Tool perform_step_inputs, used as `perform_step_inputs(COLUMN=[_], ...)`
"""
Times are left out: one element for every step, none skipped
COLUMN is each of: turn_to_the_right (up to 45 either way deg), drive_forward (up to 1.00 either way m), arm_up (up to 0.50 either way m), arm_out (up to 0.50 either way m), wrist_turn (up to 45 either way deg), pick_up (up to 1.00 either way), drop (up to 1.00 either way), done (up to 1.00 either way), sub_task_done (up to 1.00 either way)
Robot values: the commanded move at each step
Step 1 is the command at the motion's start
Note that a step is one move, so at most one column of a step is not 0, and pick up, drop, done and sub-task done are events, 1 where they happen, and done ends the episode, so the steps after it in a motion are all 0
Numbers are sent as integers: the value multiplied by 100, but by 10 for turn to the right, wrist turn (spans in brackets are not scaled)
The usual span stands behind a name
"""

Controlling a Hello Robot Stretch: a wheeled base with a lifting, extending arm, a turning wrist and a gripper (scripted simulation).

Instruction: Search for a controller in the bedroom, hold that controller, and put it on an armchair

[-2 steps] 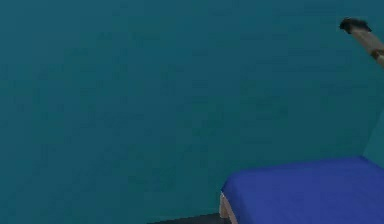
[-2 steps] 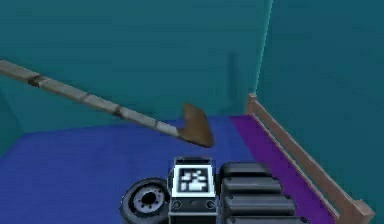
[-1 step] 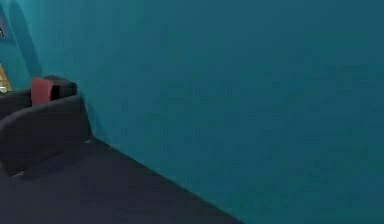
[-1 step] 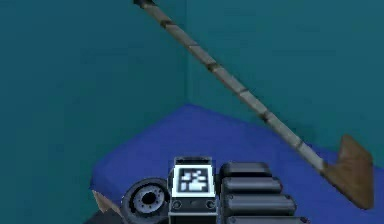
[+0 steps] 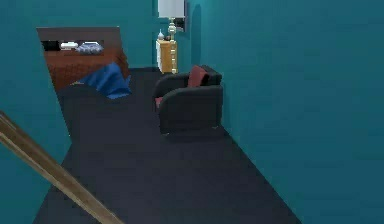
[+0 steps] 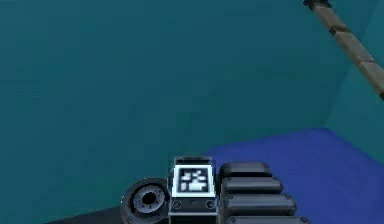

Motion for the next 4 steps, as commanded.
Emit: perform_step_inputs(turn_to_the_right=[0, -150, 0, -210], drive_forward=[55, 0, 70, 0], arm_up=[0, 0, 0, 0], arm_out=[0, 0, 0, 0], wrist_turn=[0, 0, 0, 0], pick_up=[0, 0, 0, 0], drop=[0, 0, 0, 0], done=[0, 0, 0, 0], sub_task_done=[0, 0, 0, 0])
